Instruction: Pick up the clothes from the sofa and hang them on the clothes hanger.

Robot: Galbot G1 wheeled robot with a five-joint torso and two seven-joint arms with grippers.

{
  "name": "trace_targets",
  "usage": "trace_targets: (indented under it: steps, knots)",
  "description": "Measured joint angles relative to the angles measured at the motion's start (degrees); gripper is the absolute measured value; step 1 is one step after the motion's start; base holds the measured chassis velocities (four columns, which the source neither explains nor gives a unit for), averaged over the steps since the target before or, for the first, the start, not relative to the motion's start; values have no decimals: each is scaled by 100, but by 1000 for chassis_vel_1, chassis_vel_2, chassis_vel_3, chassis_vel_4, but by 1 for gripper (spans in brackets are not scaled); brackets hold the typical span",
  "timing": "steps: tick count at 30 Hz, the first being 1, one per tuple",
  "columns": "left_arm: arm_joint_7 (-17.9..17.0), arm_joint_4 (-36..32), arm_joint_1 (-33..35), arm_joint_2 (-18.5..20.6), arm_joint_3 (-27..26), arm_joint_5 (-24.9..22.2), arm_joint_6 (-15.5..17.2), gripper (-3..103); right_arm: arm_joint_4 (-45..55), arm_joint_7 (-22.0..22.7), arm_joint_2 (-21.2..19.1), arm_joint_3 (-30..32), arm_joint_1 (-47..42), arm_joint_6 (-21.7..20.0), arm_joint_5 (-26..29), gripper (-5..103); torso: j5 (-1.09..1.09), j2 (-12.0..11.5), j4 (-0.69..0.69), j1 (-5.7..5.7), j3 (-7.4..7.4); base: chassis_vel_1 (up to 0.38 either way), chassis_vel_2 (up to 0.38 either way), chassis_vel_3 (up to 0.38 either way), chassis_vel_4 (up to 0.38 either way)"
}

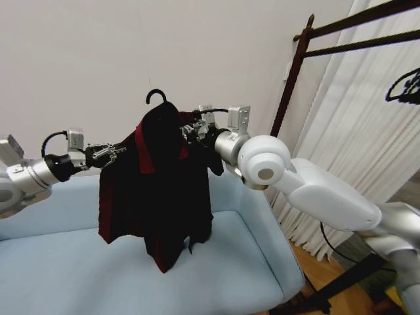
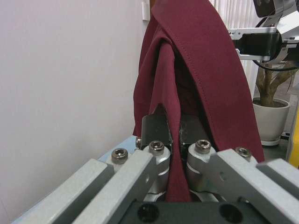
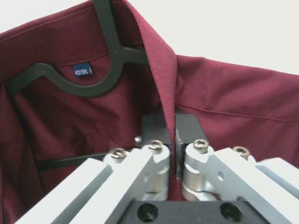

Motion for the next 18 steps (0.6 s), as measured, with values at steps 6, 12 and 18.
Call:
trace_targets:
  steps: [6, 12, 18]
  knots:
    - [16, -10, 12, 0, 12, 10, 0, 2, -96, -157, -7, 85, 130, 4, -106, 1, 0, 0, 0, 0, 0, 0, 0, 0, 0]
    - [25, -37, 23, -17, 18, 18, 0, 2, -138, -201, 80, 118, 417, -31, -90, 1, 0, 0, 1, 0, 0, 0, 0, 0, 0]
    - [20, -64, 14, -28, 17, 17, 0, 2, 130, -198, 3, -12, 436, -108, -21, 1, 0, 0, 0, 0, -1, 0, 0, 0, 0]
